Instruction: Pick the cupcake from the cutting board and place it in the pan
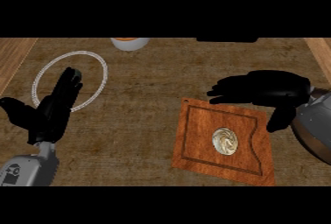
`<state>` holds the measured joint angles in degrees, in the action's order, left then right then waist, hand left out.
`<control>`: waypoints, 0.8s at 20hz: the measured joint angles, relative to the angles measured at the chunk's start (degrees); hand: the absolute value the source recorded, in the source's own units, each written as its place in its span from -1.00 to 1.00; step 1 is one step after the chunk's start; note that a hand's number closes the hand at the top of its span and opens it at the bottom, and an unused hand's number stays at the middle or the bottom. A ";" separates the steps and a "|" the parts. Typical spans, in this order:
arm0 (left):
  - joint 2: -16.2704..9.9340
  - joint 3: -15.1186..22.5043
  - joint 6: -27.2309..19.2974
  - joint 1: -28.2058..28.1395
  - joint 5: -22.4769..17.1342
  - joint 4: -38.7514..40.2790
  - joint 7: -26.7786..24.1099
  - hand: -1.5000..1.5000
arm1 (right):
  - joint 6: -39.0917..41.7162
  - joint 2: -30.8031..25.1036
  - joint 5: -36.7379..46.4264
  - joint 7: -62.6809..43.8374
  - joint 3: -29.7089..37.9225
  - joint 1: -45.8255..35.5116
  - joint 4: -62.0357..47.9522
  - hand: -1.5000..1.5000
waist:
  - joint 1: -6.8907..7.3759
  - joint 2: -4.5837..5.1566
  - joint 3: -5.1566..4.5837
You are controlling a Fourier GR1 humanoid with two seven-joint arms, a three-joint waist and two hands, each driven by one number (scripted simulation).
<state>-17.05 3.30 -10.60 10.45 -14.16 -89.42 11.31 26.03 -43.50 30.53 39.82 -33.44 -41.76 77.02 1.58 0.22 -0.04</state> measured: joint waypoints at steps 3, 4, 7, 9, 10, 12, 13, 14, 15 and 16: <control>0.29 -0.12 0.03 -1.06 0.42 -0.08 -0.69 0.00 | -0.34 -1.33 4.22 0.46 -3.70 -0.30 0.49 -1.00 | -0.41 -0.07 0.02; 0.33 -0.48 0.29 -1.07 0.35 0.36 -1.10 0.00 | -0.58 -1.52 5.32 1.02 -4.31 -0.61 0.10 -1.00 | -0.52 -0.07 0.02; 0.01 -1.23 0.51 -1.59 0.32 -0.71 -0.30 0.00 | -2.56 -2.09 8.65 1.92 -6.07 1.51 1.83 -1.00 | -0.96 -0.19 0.02; -0.10 -1.78 0.61 -1.50 0.22 -1.34 0.51 0.00 | -3.87 -2.63 11.32 2.60 -6.48 2.23 2.82 -1.00 | -1.13 -0.22 0.03; -0.27 -2.26 0.98 -1.53 0.01 -1.26 0.57 0.00 | -4.51 -3.09 12.57 2.81 -6.23 2.51 3.46 -1.00 | -1.22 -0.23 0.04; 0.40 -2.16 0.60 -1.11 0.75 -0.65 0.55 0.00 | -4.94 -3.22 14.98 1.92 -5.80 3.54 5.82 -1.00 | -1.46 -0.27 0.04; 0.59 -2.21 0.76 -1.44 0.78 -0.83 0.49 0.00 | -4.90 -3.63 15.84 1.92 -5.09 3.80 6.83 -1.00 | -1.50 -0.28 0.04; 0.36 -2.30 0.97 -2.03 0.84 -2.01 0.99 0.00 | -4.89 -3.36 16.87 1.61 -4.52 4.07 7.34 -1.00 | -1.46 -0.30 0.03; 0.90 -2.02 0.53 -1.98 1.59 -1.84 0.74 0.00 | -4.85 -3.85 17.42 1.83 -3.61 4.74 8.41 -1.00 | -1.54 -0.30 0.04; 1.34 -1.86 0.24 -1.64 2.13 -1.75 0.67 0.00 | -5.03 -3.48 18.49 1.31 -3.33 5.93 9.50 -1.00 | -1.61 -0.31 0.03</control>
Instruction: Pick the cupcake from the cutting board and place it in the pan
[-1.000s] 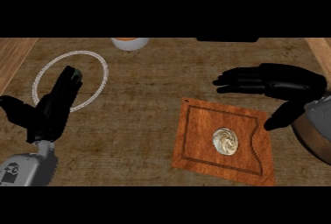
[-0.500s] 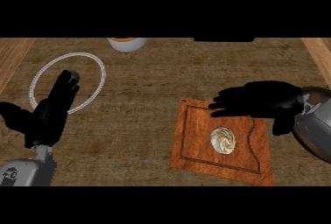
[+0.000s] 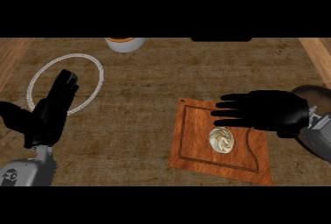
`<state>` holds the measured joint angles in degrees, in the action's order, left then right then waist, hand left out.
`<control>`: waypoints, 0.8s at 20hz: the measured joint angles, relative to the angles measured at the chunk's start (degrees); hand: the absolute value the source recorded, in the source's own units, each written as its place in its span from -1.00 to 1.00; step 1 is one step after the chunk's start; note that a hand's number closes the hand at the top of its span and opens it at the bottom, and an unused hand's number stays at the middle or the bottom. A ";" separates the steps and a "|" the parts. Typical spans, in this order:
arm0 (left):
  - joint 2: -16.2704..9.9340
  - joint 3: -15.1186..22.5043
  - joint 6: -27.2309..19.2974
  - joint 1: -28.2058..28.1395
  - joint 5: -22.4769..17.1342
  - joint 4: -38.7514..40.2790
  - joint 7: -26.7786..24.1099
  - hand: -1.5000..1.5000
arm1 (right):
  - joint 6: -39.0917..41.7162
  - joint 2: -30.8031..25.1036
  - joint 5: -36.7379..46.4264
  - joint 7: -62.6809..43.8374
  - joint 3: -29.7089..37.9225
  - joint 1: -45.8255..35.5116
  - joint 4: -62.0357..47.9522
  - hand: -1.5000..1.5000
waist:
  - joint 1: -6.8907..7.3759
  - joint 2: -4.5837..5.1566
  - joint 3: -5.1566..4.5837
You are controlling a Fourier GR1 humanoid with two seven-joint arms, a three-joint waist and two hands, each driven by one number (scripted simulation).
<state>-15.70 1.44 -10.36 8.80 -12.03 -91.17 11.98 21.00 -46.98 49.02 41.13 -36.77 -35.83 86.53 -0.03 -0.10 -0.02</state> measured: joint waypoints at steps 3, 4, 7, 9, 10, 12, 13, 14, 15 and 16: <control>0.29 -0.68 1.18 -0.87 0.04 0.38 -1.02 0.00 | 0.76 1.01 1.57 -0.75 1.69 3.31 3.69 -1.00 | -0.05 0.00 0.00; 0.68 -0.46 0.82 -0.73 0.50 0.09 -0.54 0.00 | 1.26 0.94 2.03 -0.85 2.10 4.44 5.28 -1.00 | -0.09 0.00 0.01; 0.62 -1.28 1.67 -1.03 0.20 -0.82 0.24 0.00 | 3.23 2.59 3.53 -2.51 2.88 6.94 9.14 -1.00 | -0.06 -0.01 0.00; 0.93 -1.37 1.78 -0.82 0.69 -0.55 0.21 0.00 | 4.32 5.11 6.02 -4.61 2.04 7.72 9.63 -1.00 | 0.02 0.01 0.00; 1.00 -1.57 1.82 -0.50 0.84 -0.43 0.39 0.00 | 4.47 5.58 7.24 -4.88 2.08 8.28 9.44 -1.00 | 0.04 0.03 0.00; 1.05 -2.14 2.66 -0.73 0.87 0.30 -0.22 0.00 | 4.94 6.77 9.53 -5.22 2.40 8.83 9.11 -1.00 | 0.08 0.06 0.01; 1.14 -2.51 2.86 -0.45 0.91 0.72 -0.39 0.00 | 5.21 7.67 10.69 -5.58 2.63 8.93 8.93 -1.00 | 0.09 0.06 0.01; 1.48 -2.62 2.86 0.30 1.06 1.43 -0.31 0.00 | 5.43 8.35 11.58 -5.66 3.10 8.97 8.66 -1.00 | 0.08 0.08 0.01; 1.00 -3.31 3.39 0.53 0.56 1.13 0.45 0.00 | 5.80 9.02 12.44 -6.01 3.24 9.19 8.48 -1.00 | 0.11 0.07 0.00; 1.47 -2.93 2.84 0.83 1.13 0.66 0.98 0.00 | 6.00 10.51 13.42 -6.63 3.18 8.97 7.76 -1.00 | 0.15 0.07 0.01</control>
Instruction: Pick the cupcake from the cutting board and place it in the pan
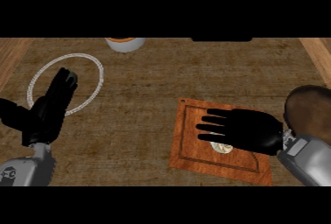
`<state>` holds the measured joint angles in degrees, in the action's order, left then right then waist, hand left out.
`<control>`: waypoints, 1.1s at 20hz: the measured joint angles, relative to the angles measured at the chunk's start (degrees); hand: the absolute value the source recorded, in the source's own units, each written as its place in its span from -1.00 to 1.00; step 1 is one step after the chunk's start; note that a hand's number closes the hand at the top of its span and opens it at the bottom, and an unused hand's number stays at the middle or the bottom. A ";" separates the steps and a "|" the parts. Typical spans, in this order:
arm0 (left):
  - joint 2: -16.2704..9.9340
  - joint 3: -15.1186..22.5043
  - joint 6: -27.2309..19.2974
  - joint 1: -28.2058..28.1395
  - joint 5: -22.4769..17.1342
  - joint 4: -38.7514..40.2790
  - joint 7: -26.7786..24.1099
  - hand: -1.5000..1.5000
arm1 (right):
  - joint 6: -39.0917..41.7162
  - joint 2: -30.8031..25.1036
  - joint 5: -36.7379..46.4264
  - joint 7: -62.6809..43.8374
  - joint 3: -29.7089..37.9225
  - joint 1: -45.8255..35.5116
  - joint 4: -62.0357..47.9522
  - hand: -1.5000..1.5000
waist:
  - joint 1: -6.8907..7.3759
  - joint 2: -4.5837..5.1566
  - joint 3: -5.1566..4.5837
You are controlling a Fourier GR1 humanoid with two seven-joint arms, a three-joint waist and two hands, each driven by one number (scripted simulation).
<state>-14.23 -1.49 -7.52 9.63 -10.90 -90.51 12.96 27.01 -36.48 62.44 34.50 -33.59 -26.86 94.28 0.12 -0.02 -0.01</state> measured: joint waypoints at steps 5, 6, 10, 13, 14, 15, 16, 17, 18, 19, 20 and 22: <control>0.92 -0.33 0.42 0.00 1.08 0.23 -0.31 0.00 | -0.97 3.38 3.82 1.26 0.90 1.44 -2.61 -1.00 | 0.03 0.02 0.01; 1.53 -0.03 0.16 0.68 1.61 1.17 -0.55 0.00 | -1.42 3.68 4.52 1.96 1.13 1.41 -3.50 -1.00 | 0.01 0.03 0.01; 1.72 -0.32 0.86 -0.55 1.84 -0.35 -0.33 0.00 | -0.45 7.30 8.32 0.77 0.16 0.73 -5.91 -1.00 | 0.14 0.01 0.01; 1.99 -0.62 0.93 -0.98 2.17 -1.49 0.21 0.00 | -2.05 8.36 10.47 2.27 0.24 1.35 -8.56 -1.00 | 0.15 0.02 0.00; 1.76 -1.10 1.25 -0.67 2.03 -1.53 0.49 0.00 | -2.69 8.67 10.94 3.15 0.83 1.28 -9.49 -1.00 | 0.14 0.03 0.01; 1.77 -1.42 1.61 -0.07 1.95 -0.63 0.31 0.00 | -3.46 9.36 11.59 3.81 1.05 1.13 -10.91 -1.00 | 0.12 0.04 0.01; 1.75 -1.65 1.92 -0.83 1.78 -1.33 0.40 0.00 | -4.03 10.23 12.19 4.12 1.32 1.10 -12.22 -1.00 | 0.16 0.04 0.01; 1.97 -1.76 1.94 -0.52 1.98 -0.68 0.30 0.00 | -4.53 10.81 12.65 4.85 1.78 1.00 -13.21 -1.00 | 0.14 0.05 0.02; 2.09 -1.81 2.17 -1.02 2.16 -0.94 -0.09 0.00 | -4.69 11.22 12.99 5.46 2.25 1.05 -13.80 -1.00 | 0.13 0.04 0.01; 2.27 -1.98 2.41 -1.22 2.13 -0.87 -0.35 0.00 | -4.54 11.99 13.47 5.51 2.40 1.26 -14.10 -1.00 | 0.11 0.04 0.01; 2.28 -2.11 2.29 -0.62 2.24 -0.93 0.28 0.00 | -4.27 12.31 13.82 5.56 2.43 1.79 -13.80 -1.00 | 0.06 0.03 0.01; 2.93 -2.06 1.97 -0.24 2.87 -0.16 -0.02 0.00 | -4.94 13.49 15.01 5.69 2.57 2.47 -14.80 -1.00 | 0.02 0.02 0.01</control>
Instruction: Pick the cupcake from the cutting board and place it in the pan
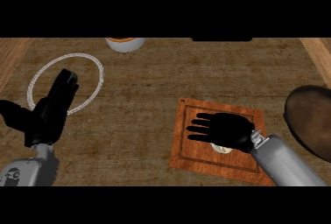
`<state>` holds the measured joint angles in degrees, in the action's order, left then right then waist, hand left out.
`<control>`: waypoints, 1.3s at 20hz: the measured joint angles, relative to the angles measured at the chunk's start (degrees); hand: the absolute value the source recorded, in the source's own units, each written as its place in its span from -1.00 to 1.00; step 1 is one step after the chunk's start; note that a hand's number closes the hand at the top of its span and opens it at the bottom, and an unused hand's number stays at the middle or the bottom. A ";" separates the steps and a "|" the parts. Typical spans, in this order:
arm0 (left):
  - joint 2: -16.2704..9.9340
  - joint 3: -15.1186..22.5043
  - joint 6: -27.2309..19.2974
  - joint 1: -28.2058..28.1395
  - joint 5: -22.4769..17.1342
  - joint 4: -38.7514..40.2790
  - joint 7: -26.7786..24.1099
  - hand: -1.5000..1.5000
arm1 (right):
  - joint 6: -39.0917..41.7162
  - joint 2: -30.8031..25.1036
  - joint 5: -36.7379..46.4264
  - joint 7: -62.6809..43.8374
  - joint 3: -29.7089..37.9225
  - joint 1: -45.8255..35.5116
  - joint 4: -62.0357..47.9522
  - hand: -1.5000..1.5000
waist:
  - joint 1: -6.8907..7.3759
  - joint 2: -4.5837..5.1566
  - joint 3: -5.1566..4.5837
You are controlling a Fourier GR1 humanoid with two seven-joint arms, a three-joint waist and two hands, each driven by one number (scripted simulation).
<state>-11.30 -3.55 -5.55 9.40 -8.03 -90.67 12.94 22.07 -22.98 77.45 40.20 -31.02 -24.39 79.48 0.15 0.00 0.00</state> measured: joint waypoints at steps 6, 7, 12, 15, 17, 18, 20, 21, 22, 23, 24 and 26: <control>0.78 -0.04 -0.41 0.63 0.79 -0.74 1.38 0.00 | -1.74 3.43 3.18 1.70 -0.40 -0.41 -4.98 1.00 | 0.05 0.02 0.00; 0.81 -0.06 -0.14 0.65 0.91 -0.34 0.92 0.00 | -2.84 3.77 3.41 2.83 -0.41 -0.72 -6.24 1.00 | 0.08 0.03 0.00; 1.05 -0.23 0.36 0.63 1.38 -0.34 0.84 0.00 | -7.09 6.06 4.83 5.81 0.22 -0.38 -8.82 1.00 | 0.12 -0.26 -0.15; 0.35 -1.49 1.41 0.62 0.51 -0.34 1.08 0.00 | -7.90 7.08 4.96 7.67 1.26 -0.38 -9.86 1.00 | 0.14 -0.35 -0.19; 0.75 -1.23 1.37 -0.38 0.90 -1.44 1.00 0.00 | -8.38 7.49 4.99 8.75 2.18 -0.22 -10.43 1.00 | 0.18 -0.42 -0.20; 0.97 -1.09 1.21 -0.73 1.21 -1.68 0.99 0.00 | -8.73 7.55 4.87 9.39 2.68 -0.06 -10.65 1.00 | 0.19 -0.45 -0.20; 1.10 -1.12 0.89 0.30 1.33 -1.40 1.88 0.00 | -7.85 8.62 4.73 7.67 3.81 0.83 -10.01 1.00 | -0.06 -0.45 -0.21; 1.17 -1.21 0.56 0.31 1.51 -1.39 1.90 0.00 | -6.61 9.38 4.25 5.01 5.41 1.59 -9.69 1.00 | -0.48 -0.52 -0.21; 1.04 -1.53 0.58 0.06 1.43 -1.16 1.70 0.00 | -5.82 9.97 3.59 2.00 7.61 2.67 -9.78 1.00 | -1.08 -0.58 -0.22; 1.03 -1.80 0.38 -0.32 1.42 -1.27 1.64 0.00 | -5.23 10.66 2.88 -1.52 10.19 3.91 -9.99 1.00 | -1.75 -0.71 -0.20; 0.90 -2.25 0.10 -0.54 1.40 -1.33 1.55 0.00 | -4.83 11.20 2.05 -5.13 13.07 5.26 -10.21 1.00 | -2.72 -0.84 -0.18; 0.45 -3.13 -0.25 -1.22 1.39 -1.34 1.60 0.00 | -4.10 12.83 -0.01 -12.41 18.89 7.82 -9.90 1.00 | -4.46 -1.22 -0.16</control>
<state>-10.85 -6.68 -5.79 8.18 -6.65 -92.01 14.54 17.97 -10.15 77.44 27.79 -12.13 -16.58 69.58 -4.31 -1.22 -0.17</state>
